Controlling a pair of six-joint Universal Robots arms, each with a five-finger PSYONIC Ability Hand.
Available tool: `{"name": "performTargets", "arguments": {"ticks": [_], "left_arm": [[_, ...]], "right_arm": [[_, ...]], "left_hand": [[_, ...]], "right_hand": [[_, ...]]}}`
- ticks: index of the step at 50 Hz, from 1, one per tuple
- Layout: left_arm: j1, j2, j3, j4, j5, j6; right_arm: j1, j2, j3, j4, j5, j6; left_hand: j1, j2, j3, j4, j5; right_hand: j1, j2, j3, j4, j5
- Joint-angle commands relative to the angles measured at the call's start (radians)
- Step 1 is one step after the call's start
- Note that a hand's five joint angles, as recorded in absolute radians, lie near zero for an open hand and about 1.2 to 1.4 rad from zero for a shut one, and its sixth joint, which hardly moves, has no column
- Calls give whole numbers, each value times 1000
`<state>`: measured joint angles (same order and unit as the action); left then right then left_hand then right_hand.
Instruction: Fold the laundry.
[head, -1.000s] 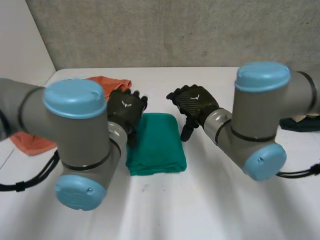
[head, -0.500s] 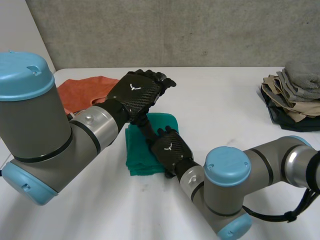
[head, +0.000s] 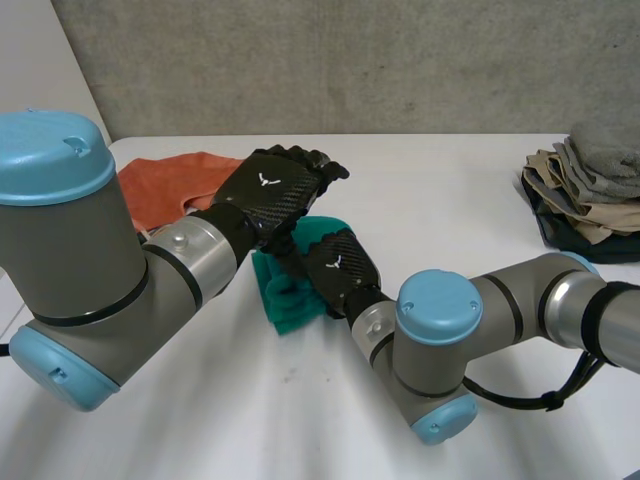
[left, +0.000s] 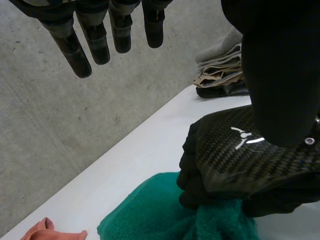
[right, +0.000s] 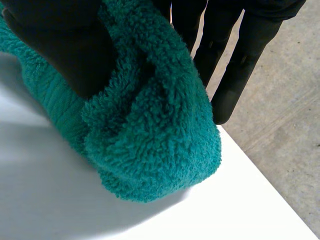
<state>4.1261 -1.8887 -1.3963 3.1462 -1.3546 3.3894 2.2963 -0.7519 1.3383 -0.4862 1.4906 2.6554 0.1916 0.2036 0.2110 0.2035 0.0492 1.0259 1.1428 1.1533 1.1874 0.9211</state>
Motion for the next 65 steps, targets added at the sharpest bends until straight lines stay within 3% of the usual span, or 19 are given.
{"name": "performTargets", "arguments": {"ticks": [1,12,19,24,33,40,48,56,63,64,65], "left_arm": [[16,8,0,0,0,1],[37,34,16,2,2,1],[43,36,43,6,0,-2],[37,37,62,6,0,-24],[26,46,54,6,9,-56],[19,48,45,6,9,-55],[8,43,37,6,9,-55],[-1,43,22,12,9,-51],[-23,48,22,11,8,-50],[-24,49,23,11,8,-50],[-26,49,22,11,9,-50]], "right_arm": [[-35,-38,-21,9,-4,6],[-158,-138,-28,18,-95,8],[-276,-161,-180,5,-122,72],[-403,-161,-313,-75,-142,214],[-670,-150,-407,-210,-164,320],[-872,-49,-400,-297,-295,443],[-1036,100,-317,-324,-426,456],[-1133,97,-186,-368,-520,422],[-1144,39,-156,-358,-530,423],[-1144,23,-148,-351,-529,423],[-1144,5,-136,-341,-529,423]], "left_hand": [[22,10,2,10,-10],[19,7,0,7,-13],[16,4,-3,4,-16],[19,7,0,7,-13],[19,7,0,7,-13],[22,10,2,10,-10],[22,10,2,10,-10],[22,10,2,10,-10],[22,10,2,10,-10],[19,7,0,7,-13],[19,7,0,7,-13]], "right_hand": [[370,253,243,209,301],[370,253,243,209,301],[370,253,243,209,301],[370,253,243,209,301],[370,253,243,209,301],[370,253,243,209,301],[370,253,243,209,301],[370,253,243,209,301],[370,253,243,209,301],[203,86,75,41,133],[-127,-244,-255,-289,-197]]}}
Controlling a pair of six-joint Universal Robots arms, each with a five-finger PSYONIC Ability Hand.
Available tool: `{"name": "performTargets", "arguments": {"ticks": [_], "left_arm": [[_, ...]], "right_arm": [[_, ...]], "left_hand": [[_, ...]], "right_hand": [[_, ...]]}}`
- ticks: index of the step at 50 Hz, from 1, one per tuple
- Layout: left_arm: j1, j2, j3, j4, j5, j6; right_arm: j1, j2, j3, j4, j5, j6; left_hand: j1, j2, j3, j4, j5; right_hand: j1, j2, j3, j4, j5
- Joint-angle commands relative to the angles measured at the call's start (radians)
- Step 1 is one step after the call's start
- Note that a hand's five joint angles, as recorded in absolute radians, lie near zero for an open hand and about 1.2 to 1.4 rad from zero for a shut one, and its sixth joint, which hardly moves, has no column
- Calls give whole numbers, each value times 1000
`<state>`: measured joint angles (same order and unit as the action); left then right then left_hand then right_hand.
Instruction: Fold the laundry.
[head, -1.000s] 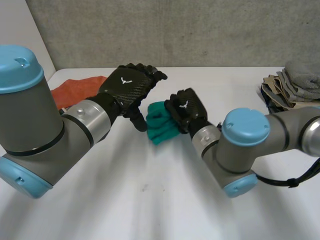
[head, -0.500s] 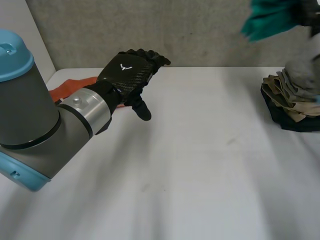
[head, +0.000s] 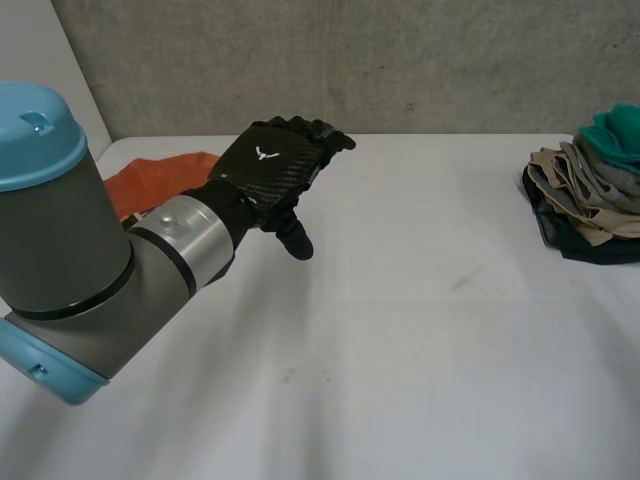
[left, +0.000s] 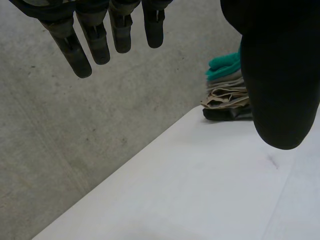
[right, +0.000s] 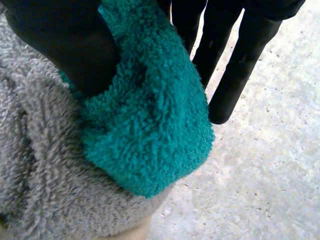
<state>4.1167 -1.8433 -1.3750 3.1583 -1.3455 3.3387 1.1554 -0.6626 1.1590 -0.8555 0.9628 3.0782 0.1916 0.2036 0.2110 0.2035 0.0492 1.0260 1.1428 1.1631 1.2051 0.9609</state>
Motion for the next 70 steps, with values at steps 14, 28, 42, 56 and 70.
{"name": "performTargets", "arguments": {"ticks": [14,28,42,56,70], "left_arm": [[-70,62,-33,3,32,1],[-82,145,-95,9,108,-2],[-7,167,-79,101,45,-1],[454,-35,-7,247,-80,159],[617,-559,244,129,95,650]], "right_arm": [[-38,-397,229,363,40,-22],[-137,-430,2,763,526,-475],[229,-736,174,440,441,-308],[750,-744,603,404,188,-424],[811,-638,669,503,287,-578]], "left_hand": [[13,1,-6,1,-19],[7,-5,-12,-5,-25],[4,-8,-15,-8,-28],[13,1,-6,1,-19],[80,68,61,69,48]], "right_hand": [[-851,-968,-989,-1031,-961],[-851,-968,-989,-1031,-961],[-851,-968,-989,-1031,-961],[-851,-968,-989,-1031,-961],[-851,-968,-989,-1031,-961]]}}
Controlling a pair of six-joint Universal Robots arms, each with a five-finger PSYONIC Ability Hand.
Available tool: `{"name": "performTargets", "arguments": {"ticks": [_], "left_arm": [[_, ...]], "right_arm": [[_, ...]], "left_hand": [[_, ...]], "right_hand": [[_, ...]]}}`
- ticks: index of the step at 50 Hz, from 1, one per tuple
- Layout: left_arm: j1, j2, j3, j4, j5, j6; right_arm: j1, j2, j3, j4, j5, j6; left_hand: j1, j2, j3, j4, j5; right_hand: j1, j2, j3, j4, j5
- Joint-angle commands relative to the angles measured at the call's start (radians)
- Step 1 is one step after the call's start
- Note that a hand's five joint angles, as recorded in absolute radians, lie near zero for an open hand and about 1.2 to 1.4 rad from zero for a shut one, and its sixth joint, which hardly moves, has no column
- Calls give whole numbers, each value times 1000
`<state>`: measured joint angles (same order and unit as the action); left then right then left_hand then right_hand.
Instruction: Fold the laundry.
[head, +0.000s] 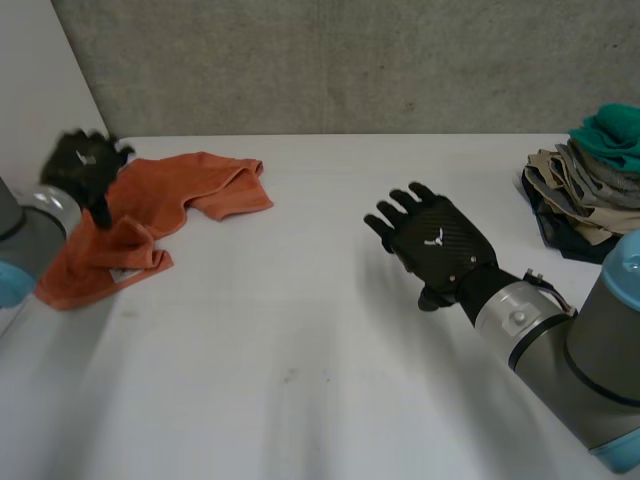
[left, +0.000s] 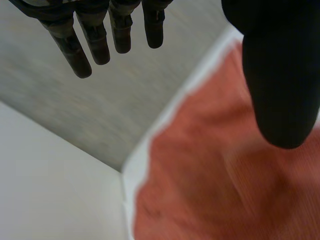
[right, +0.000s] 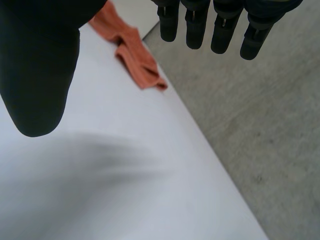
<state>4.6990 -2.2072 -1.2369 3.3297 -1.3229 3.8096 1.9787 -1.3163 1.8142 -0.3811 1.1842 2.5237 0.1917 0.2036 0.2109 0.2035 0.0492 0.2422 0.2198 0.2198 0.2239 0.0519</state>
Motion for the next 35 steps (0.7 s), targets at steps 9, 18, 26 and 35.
{"name": "performTargets", "arguments": {"ticks": [9,18,26,35], "left_arm": [[29,-275,175,-41,77,98],[-78,-192,124,-13,47,41],[-328,140,-109,-1,62,-217],[-644,287,-309,-3,103,-332]], "right_arm": [[-20,16,70,24,61,-16],[-81,3,88,18,72,-16],[-147,-32,71,15,110,13],[-185,-46,54,16,164,83]], "left_hand": [[789,778,770,778,757],[1205,1193,1185,1193,1173],[1205,1193,1185,1193,1173],[1205,1193,1185,1193,1173]], "right_hand": [[-68,-45,-45,-49,-52],[-68,-45,-45,-49,-52],[-68,-45,-45,-49,-52],[-68,-45,-45,-49,-52]]}}
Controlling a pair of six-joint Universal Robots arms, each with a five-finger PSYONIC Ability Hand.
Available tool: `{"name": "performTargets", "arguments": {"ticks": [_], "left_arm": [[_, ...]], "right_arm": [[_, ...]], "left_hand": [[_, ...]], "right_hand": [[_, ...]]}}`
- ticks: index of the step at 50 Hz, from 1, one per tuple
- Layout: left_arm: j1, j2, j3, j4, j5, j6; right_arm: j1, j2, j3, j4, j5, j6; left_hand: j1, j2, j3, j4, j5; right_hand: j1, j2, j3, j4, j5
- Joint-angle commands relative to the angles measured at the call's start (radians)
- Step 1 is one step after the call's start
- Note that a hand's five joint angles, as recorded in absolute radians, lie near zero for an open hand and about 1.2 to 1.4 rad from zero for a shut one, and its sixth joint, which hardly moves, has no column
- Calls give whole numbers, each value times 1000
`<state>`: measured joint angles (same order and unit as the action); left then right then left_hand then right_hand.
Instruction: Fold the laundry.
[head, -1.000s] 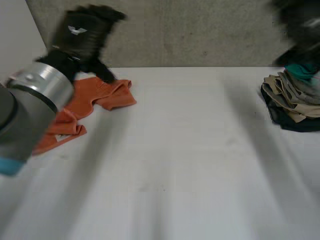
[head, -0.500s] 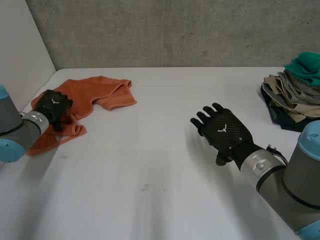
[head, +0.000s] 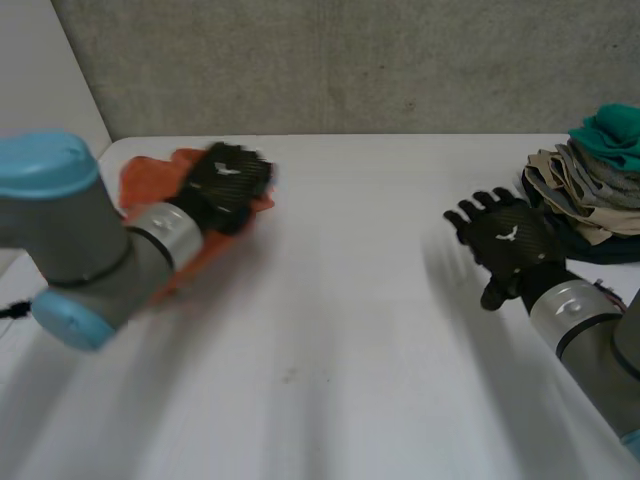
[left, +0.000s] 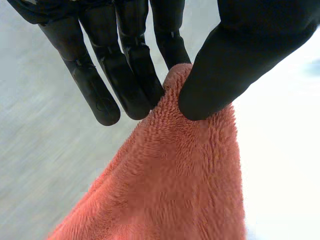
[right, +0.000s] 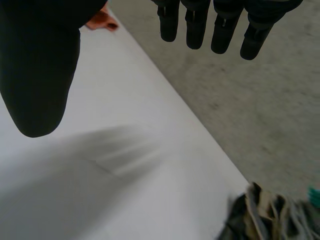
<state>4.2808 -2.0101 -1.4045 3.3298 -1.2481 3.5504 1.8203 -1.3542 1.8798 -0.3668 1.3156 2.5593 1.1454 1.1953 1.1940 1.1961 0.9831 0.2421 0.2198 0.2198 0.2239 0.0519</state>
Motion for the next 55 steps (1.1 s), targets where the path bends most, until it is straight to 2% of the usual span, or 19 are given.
{"name": "performTargets", "arguments": {"ticks": [1,3,6,9,10,11,13,14,15,17,18,21,25,26,29,30,35,47,55], "left_arm": [[-249,88,-154,-4,29,-73],[-314,76,-175,-22,29,-70],[-358,68,-195,-41,29,-62],[-363,80,-211,-82,29,-44],[-358,85,-215,-90,29,-39],[-346,106,-220,-107,24,-27],[-322,140,-221,-121,16,-13],[-306,158,-221,-128,15,-5],[-249,200,-221,-136,15,8],[-218,215,-220,-138,13,8],[-169,238,-218,-138,10,4],[-99,274,-217,-134,-11,-7],[-20,318,-221,-138,-115,-60],[0,323,-225,-141,-172,-85],[26,323,-243,-148,-266,-113],[42,324,-263,-154,-331,-116],[76,314,-310,-174,-476,-119],[73,179,-357,-164,-452,-128],[73,194,-381,-130,-453,-139]], "right_arm": [[-30,-8,-11,2,33,50],[-35,-8,-11,2,33,52],[-36,-6,-13,5,33,53],[-35,-6,-25,6,28,53],[-35,-5,-37,11,28,53],[-35,-3,-45,11,28,52],[-33,4,-65,12,27,50],[-30,7,-88,15,27,50],[-27,13,-100,15,27,50],[-23,30,-128,23,24,42],[-21,59,-164,37,24,39],[-16,101,-234,74,19,38],[20,170,-362,166,-24,39],[43,208,-422,202,-60,38],[79,266,-510,265,-120,35],[98,303,-565,305,-169,35],[142,391,-697,347,-257,24],[281,690,-1079,355,-288,13],[349,885,-1304,358,-302,15]], "left_hand": [[251,201,202,200,239],[251,201,202,200,239],[251,201,202,200,239],[55,5,7,5,43],[-36,-85,-84,-86,-48],[-377,-426,-425,-427,-389],[-702,-751,-750,-752,-714],[-755,-805,-804,-806,-767],[-855,-904,-903,-905,-867],[-896,-946,-945,-947,-909],[-905,-955,-954,-956,-918],[-908,-958,-957,-959,-921],[-906,-955,-954,-956,-918],[-903,-953,-951,-953,-915],[-903,-952,-951,-953,-915],[-897,-947,-945,-947,-909],[-900,-950,-948,-950,-912],[-876,-926,-925,-927,-888],[-873,-923,-922,-924,-885]], "right_hand": [[-68,-45,-45,-49,-52],[-68,-45,-45,-49,-52],[-68,-45,-45,-49,-52],[-68,-45,-45,-49,-52],[-68,-45,-45,-49,-52],[-68,-45,-45,-49,-52],[-68,-45,-45,-49,-52],[-68,-45,-45,-49,-52],[-68,-45,-45,-49,-52],[-68,-45,-45,-49,-52],[-68,-45,-45,-49,-52],[-68,-45,-45,-49,-52],[-68,-45,-45,-49,-52],[-68,-45,-45,-49,-52],[-68,-45,-45,-49,-52],[-68,-45,-45,-49,-52],[-68,-45,-45,-49,-52],[-68,-45,-45,-49,-52],[30,53,53,49,46]]}}
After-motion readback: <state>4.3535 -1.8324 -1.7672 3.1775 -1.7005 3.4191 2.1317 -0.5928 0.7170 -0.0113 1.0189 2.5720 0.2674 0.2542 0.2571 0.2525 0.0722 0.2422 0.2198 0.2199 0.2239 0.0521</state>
